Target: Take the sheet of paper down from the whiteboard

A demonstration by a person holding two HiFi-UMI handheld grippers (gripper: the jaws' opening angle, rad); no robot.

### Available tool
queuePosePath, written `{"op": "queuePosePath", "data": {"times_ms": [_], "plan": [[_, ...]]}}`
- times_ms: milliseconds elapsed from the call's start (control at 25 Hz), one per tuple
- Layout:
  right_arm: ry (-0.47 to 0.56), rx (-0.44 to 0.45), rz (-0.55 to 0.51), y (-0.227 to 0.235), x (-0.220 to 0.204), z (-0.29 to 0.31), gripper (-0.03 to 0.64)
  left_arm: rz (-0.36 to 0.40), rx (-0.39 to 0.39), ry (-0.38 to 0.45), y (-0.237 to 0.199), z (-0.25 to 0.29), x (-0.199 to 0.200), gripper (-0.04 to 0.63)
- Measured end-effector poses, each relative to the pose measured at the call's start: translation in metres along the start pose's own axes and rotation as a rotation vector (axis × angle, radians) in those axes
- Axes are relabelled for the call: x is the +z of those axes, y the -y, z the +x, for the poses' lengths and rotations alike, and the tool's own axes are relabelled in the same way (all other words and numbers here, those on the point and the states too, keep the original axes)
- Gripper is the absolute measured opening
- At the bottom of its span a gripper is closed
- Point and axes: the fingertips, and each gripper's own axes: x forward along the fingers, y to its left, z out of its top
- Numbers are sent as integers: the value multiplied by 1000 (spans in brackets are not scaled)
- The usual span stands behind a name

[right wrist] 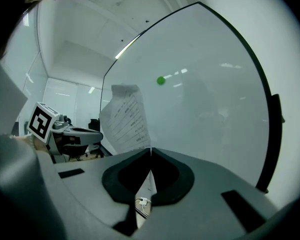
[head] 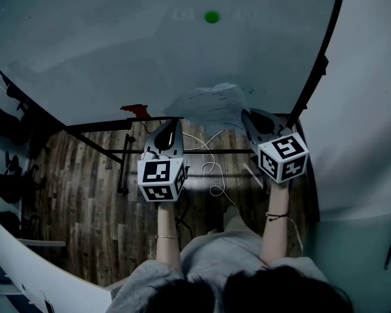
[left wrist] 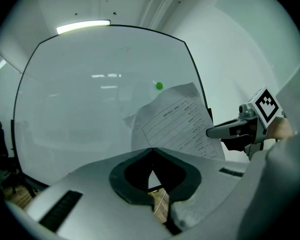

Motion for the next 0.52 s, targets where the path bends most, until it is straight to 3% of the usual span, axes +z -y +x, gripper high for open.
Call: {"op": "queuePosePath", "data": {"times_ms": [520], "plan": [[15,-22,4,7,5,-10,2,11,13,3,0,-7,2,5]]}}
